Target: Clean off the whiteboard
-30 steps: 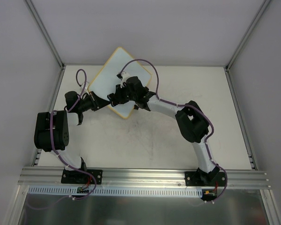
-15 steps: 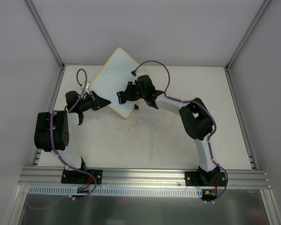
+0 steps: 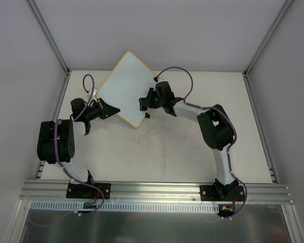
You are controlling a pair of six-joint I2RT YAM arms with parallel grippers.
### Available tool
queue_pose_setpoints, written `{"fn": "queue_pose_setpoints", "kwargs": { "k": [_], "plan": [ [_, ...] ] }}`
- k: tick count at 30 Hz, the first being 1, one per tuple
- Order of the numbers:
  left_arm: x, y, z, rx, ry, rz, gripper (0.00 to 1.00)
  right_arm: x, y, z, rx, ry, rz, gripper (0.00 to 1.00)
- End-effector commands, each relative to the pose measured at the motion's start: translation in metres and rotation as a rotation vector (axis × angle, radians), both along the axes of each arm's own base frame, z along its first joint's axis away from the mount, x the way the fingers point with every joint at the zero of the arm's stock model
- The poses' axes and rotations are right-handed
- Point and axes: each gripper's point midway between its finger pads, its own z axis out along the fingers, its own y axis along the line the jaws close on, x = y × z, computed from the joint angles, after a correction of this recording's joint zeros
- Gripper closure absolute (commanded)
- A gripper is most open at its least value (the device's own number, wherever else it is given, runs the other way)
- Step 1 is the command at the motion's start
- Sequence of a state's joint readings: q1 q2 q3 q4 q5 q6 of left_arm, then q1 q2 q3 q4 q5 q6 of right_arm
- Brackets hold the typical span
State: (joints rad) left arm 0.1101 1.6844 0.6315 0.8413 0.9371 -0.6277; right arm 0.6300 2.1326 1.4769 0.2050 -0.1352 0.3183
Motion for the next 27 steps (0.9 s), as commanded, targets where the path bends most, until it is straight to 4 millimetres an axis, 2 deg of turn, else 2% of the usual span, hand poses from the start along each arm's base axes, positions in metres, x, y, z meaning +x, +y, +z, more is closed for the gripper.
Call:
{"fn": "queue_pose_setpoints", "kwargs": {
  "k": [1, 7, 10, 12, 17, 18, 24, 25, 27],
  "plan": [
    [-0.016, -0.01, -0.009, 0.021, -0.004, -0.08, 1.0, -0.009, -0.044, -0.054, -0.186, 0.105, -0.099, 1.0],
    [-0.016, -0.01, -0.008, 0.02, -0.004, -0.078, 1.0, -0.008, -0.046, -0.053, -0.181, 0.105, -0.1, 1.0],
    [-0.016, -0.01, -0.009, 0.021, -0.001, -0.077, 1.0, -0.005, -0.038, -0.042, -0.153, 0.094, -0.08, 1.0],
    [-0.016, -0.01, -0.009, 0.02, 0.001, -0.078, 1.0, -0.001, -0.032, -0.026, -0.129, 0.069, -0.071, 1.0],
    [-0.015, -0.009, -0.009, 0.021, -0.001, -0.074, 1.0, 0.014, -0.032, 0.013, -0.135, -0.004, -0.078, 1.0],
    [-0.015, -0.009, -0.01, 0.021, 0.002, -0.074, 1.0, 0.02, -0.033, 0.029, -0.125, -0.032, -0.087, 1.0],
    [-0.015, -0.009, -0.011, 0.021, 0.006, -0.072, 1.0, 0.025, -0.056, 0.061, -0.153, -0.076, -0.102, 1.0],
    [-0.014, -0.009, -0.01, 0.023, 0.003, -0.07, 1.0, 0.026, -0.064, 0.073, -0.169, -0.099, -0.128, 1.0],
    [-0.014, -0.008, -0.011, 0.022, 0.007, -0.068, 1.0, 0.022, -0.075, 0.078, -0.192, -0.109, -0.138, 1.0]
  ]
}}
